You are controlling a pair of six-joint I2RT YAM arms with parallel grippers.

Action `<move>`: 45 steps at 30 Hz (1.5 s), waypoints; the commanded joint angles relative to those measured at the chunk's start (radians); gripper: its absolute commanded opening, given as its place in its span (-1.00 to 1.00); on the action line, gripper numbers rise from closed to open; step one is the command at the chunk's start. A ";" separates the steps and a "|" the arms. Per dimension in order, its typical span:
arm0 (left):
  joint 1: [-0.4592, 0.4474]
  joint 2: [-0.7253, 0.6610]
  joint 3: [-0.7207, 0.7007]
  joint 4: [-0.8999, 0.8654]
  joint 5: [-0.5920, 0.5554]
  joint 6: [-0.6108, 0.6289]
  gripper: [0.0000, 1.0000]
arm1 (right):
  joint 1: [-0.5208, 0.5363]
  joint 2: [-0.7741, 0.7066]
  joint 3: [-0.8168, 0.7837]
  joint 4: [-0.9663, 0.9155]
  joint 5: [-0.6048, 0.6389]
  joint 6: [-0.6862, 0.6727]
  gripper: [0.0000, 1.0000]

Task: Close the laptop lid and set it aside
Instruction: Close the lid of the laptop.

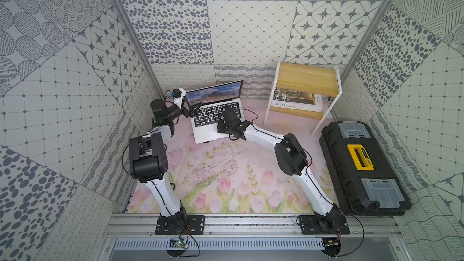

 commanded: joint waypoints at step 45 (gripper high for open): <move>-0.353 -0.063 1.249 -1.675 -0.866 -0.210 0.27 | -0.037 0.045 -0.039 -0.041 -0.018 -0.045 -0.48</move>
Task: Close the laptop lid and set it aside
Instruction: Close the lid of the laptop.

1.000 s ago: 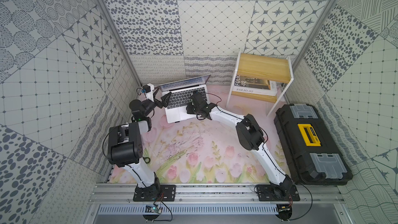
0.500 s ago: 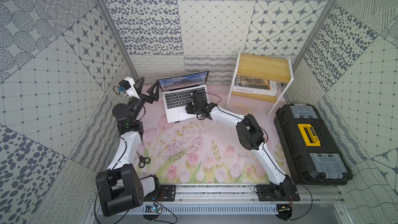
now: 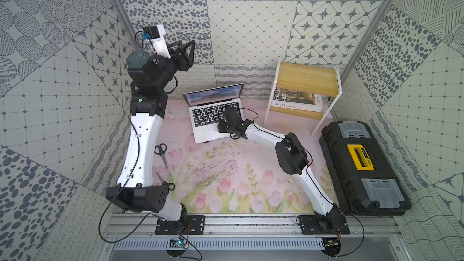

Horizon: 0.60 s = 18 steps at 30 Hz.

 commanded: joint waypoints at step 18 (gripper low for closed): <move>-0.156 0.521 0.591 -0.855 -0.318 0.174 -0.75 | -0.003 0.024 -0.053 -0.047 0.061 -0.040 -0.47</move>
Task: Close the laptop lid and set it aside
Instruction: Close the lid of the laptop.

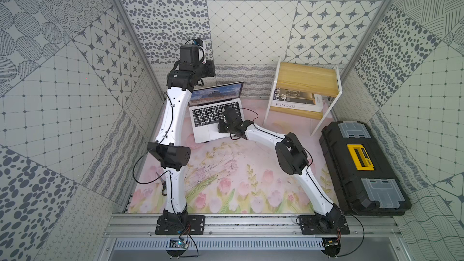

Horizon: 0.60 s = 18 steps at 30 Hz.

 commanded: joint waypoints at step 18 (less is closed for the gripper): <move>-0.037 -0.028 -0.227 -0.194 -0.054 0.022 -1.00 | -0.005 0.021 -0.062 -0.053 0.034 -0.031 -0.43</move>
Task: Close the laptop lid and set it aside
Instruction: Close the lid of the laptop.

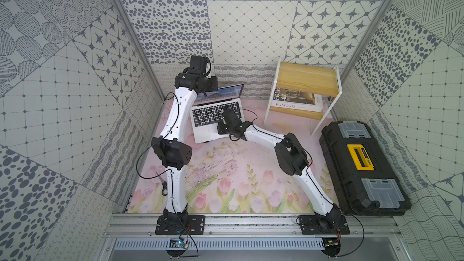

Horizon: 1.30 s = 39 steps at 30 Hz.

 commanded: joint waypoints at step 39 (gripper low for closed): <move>-0.032 -0.266 -0.605 0.292 -0.004 -0.043 -1.00 | -0.076 -0.693 -0.208 -0.253 -0.075 -0.219 -1.00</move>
